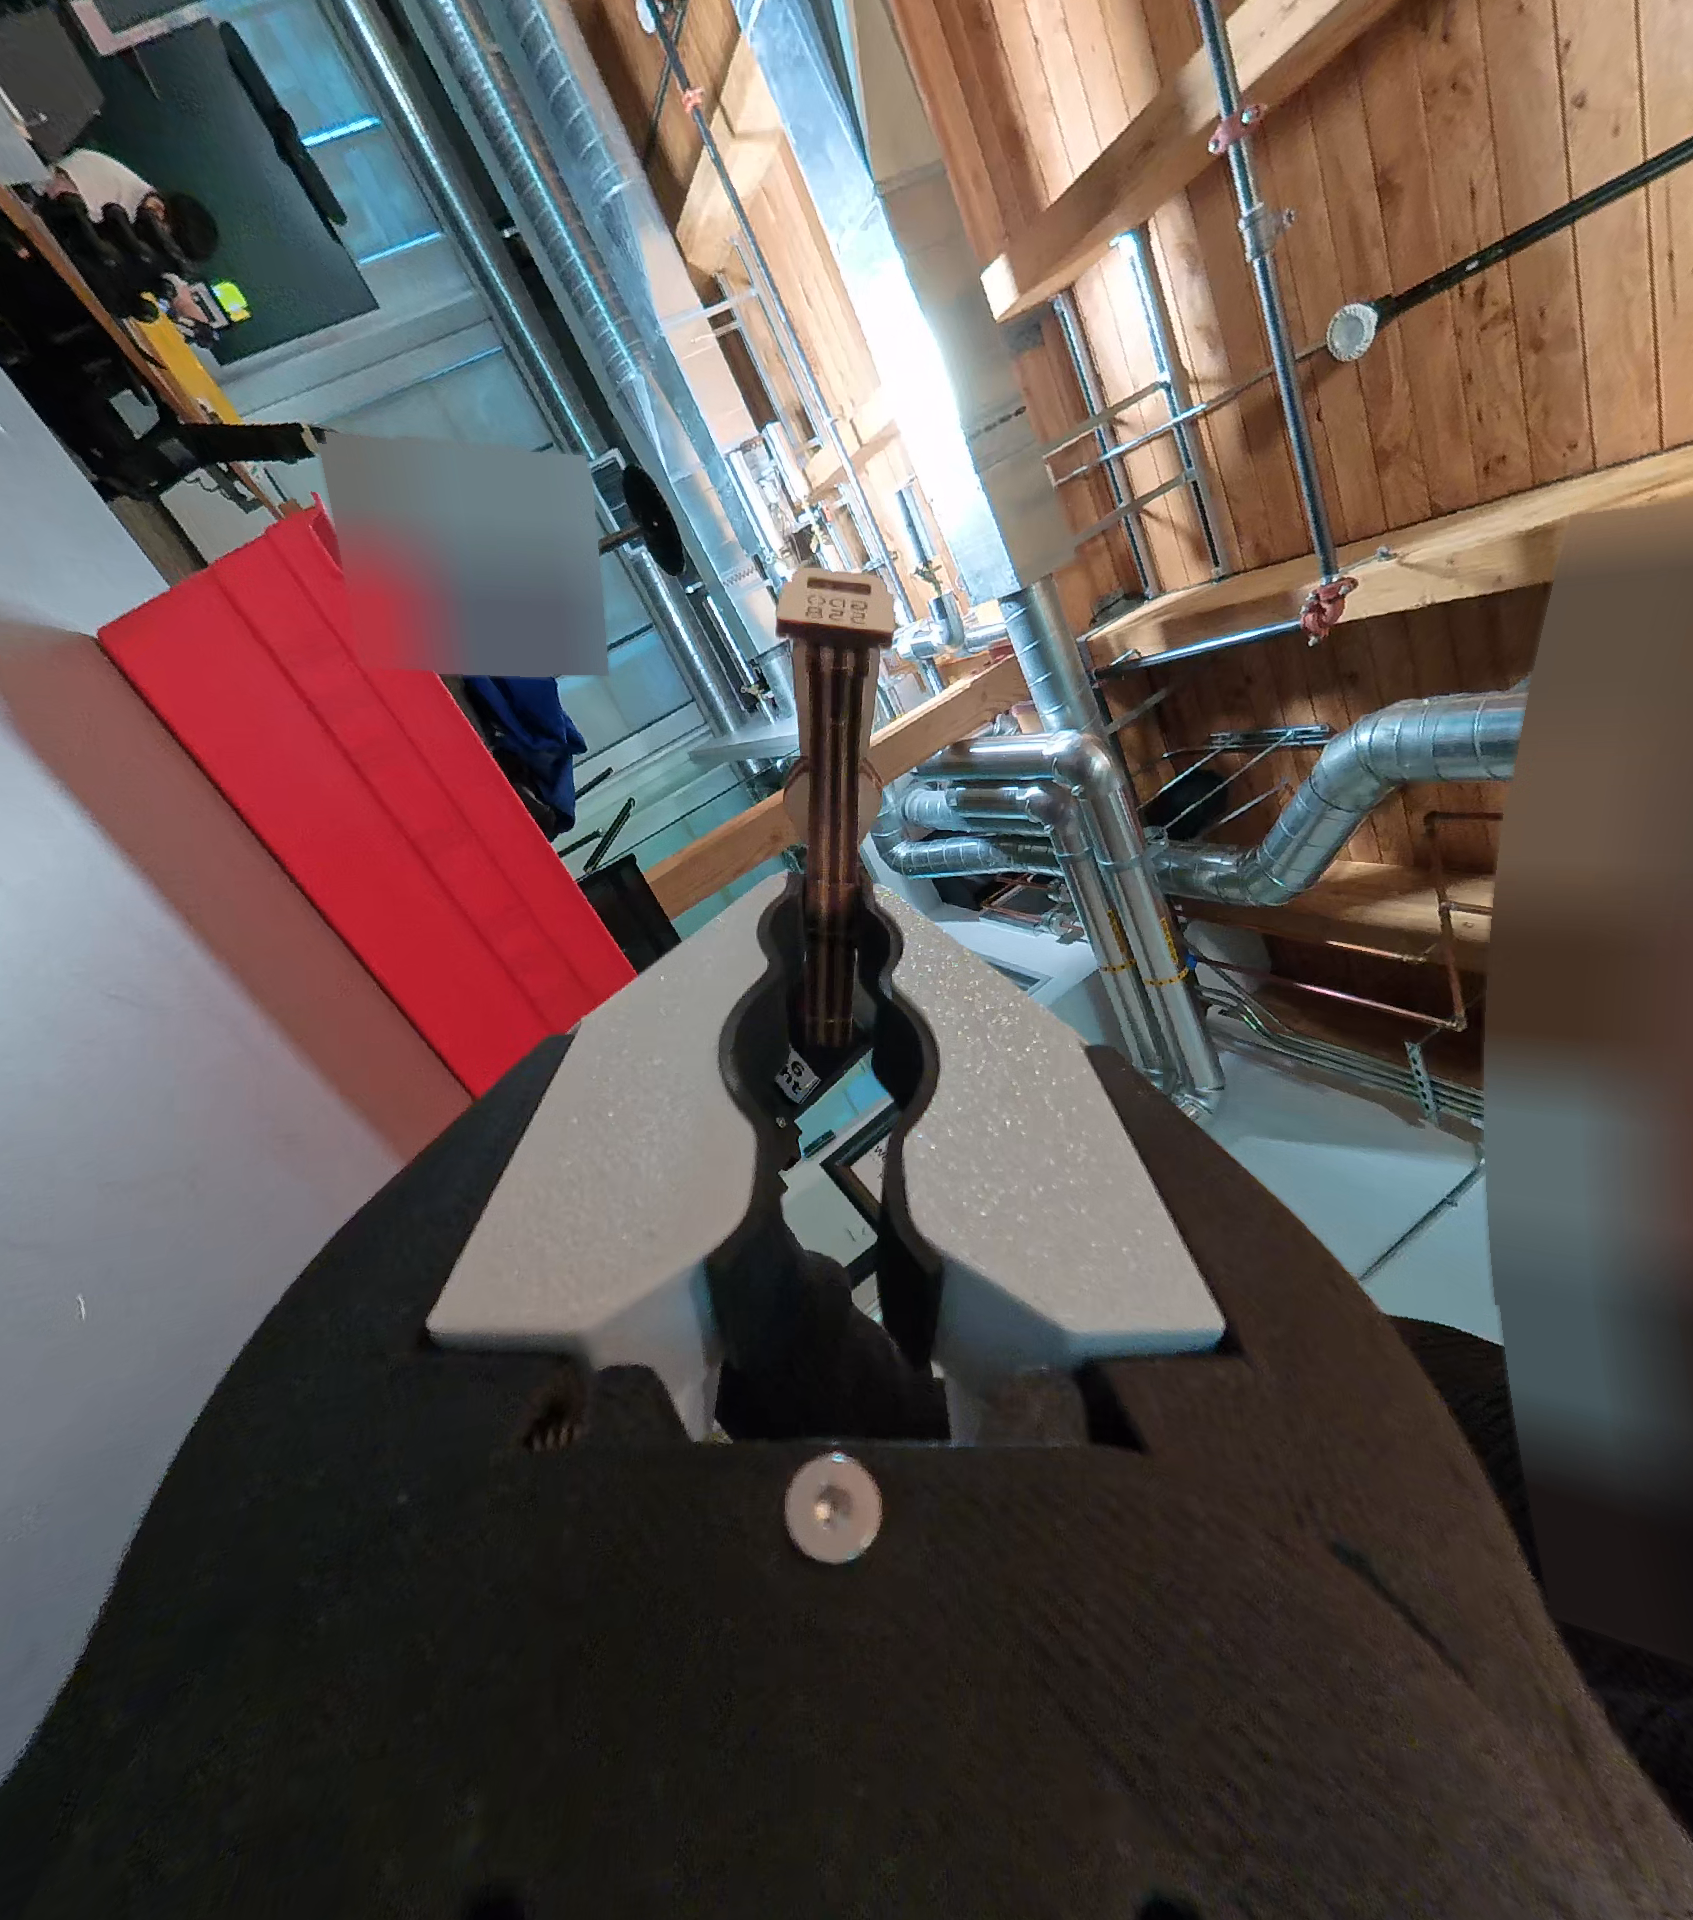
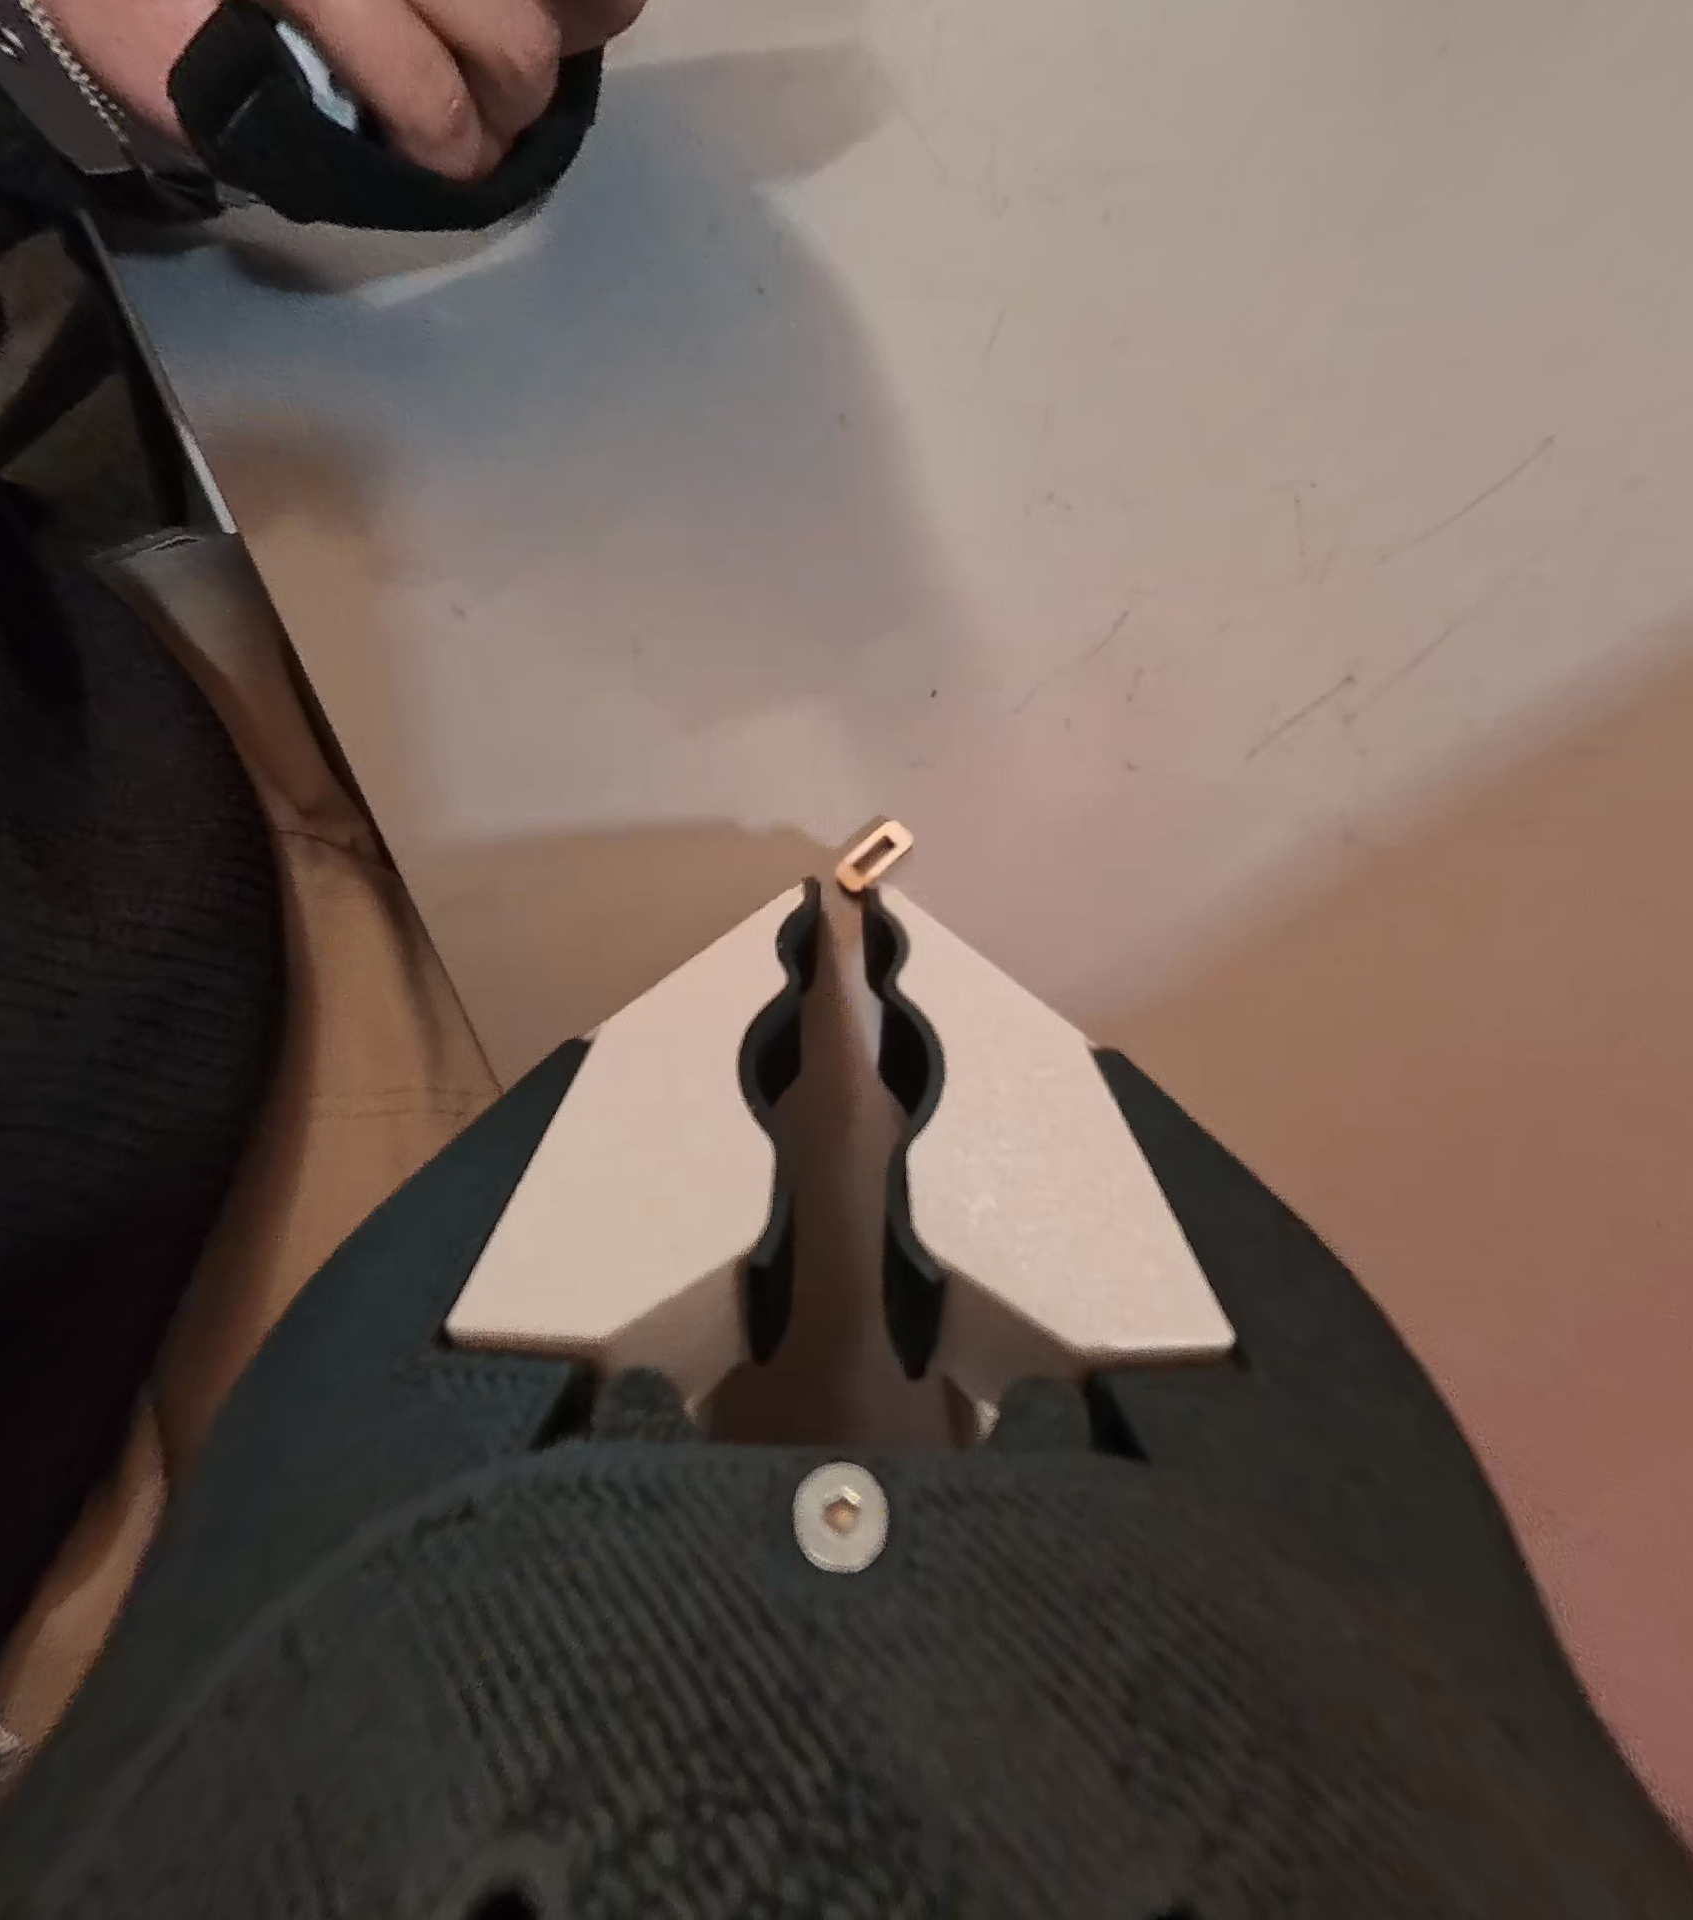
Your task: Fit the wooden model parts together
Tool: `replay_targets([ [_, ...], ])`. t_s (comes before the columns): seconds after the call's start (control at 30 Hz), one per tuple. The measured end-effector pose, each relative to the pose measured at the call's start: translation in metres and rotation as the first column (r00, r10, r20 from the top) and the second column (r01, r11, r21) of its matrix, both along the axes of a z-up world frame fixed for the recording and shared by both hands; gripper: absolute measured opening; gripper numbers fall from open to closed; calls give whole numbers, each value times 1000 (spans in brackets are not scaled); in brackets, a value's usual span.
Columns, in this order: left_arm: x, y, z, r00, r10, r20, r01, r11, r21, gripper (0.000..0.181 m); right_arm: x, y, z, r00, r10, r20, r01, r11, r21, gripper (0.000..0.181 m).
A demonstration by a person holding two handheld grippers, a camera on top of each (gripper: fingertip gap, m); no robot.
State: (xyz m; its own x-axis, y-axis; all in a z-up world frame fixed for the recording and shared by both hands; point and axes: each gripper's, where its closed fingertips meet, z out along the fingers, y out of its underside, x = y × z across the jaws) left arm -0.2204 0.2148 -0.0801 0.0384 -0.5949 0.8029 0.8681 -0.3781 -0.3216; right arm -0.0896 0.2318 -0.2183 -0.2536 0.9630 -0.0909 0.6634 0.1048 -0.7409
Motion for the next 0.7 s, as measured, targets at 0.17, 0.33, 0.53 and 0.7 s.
replay_targets([
  [0.17, -1, 1, -2, 1000, -4, 27, 5, 1000, -8, 6, -7, -14, 0, 999, 35, -5, -35, 999, -10, 10],
  [0.33, -2, 1, -2, 1000, 0, 30, 0, 1000, -11, 6, -9, -19, 2, 999, 50, -10, -50, 999, 7, 11],
  [0.53, -2, 1, -3, 999, -5, 41, 6, 1000, -14, 6, -13, -5, 19, 995, -29, -96, 25, 999, -35, 11],
  [0.7, 0, 2, -4, 998, -30, 61, 31, 999, -19, 6, -21, -1, 26, 986, -127, -107, 110, 981, -157, 11],
])
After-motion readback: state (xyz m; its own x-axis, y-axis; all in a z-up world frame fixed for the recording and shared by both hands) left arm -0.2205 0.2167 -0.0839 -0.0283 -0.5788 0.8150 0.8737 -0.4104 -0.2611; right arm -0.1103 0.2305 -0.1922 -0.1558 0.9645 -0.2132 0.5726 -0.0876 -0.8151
